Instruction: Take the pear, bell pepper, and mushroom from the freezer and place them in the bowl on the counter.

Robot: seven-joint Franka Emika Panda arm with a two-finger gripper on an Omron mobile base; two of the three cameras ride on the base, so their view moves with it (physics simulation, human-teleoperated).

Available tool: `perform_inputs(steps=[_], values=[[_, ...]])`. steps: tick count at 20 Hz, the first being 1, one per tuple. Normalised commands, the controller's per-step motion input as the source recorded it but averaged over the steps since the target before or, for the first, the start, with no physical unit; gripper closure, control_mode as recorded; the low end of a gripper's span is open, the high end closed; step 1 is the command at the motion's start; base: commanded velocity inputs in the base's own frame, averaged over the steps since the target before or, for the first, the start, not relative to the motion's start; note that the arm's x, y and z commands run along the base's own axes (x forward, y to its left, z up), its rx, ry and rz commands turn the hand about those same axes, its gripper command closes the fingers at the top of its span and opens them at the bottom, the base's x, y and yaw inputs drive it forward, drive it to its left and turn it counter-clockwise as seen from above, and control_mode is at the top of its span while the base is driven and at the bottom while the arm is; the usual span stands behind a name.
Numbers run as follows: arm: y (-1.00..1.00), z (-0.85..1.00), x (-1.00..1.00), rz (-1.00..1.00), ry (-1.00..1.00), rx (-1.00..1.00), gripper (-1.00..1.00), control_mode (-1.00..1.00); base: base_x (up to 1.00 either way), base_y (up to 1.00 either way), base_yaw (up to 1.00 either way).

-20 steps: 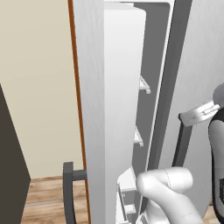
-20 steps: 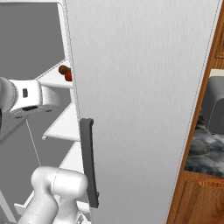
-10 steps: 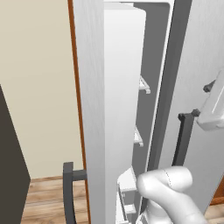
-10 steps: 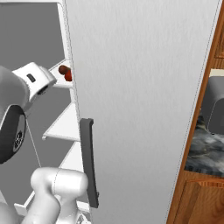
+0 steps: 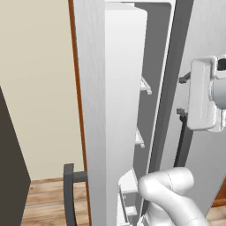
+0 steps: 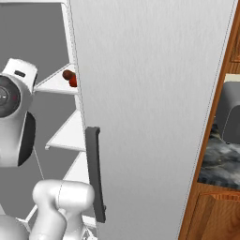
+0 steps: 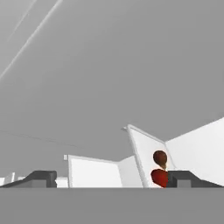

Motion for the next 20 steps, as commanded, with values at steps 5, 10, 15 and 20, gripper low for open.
perform_inputs(steps=[5, 10, 15, 20], values=[[0.48, 0.37, 0.29, 0.31, 0.0, -0.33, -1.0, -1.0, 0.0, 0.0, 0.0], [0.22, 0.2, 0.21, 0.25, 0.0, -0.36, -1.0, -1.0, 0.0, 0.0, 0.0], [0.27, 0.0, 0.21, 0.05, -0.03, -0.38, -1.0, -1.0, 0.0, 0.0, 0.0], [0.14, -0.01, 0.25, -0.09, -0.07, -0.15, -1.0, -1.0, 0.0, 0.0, 0.0]])
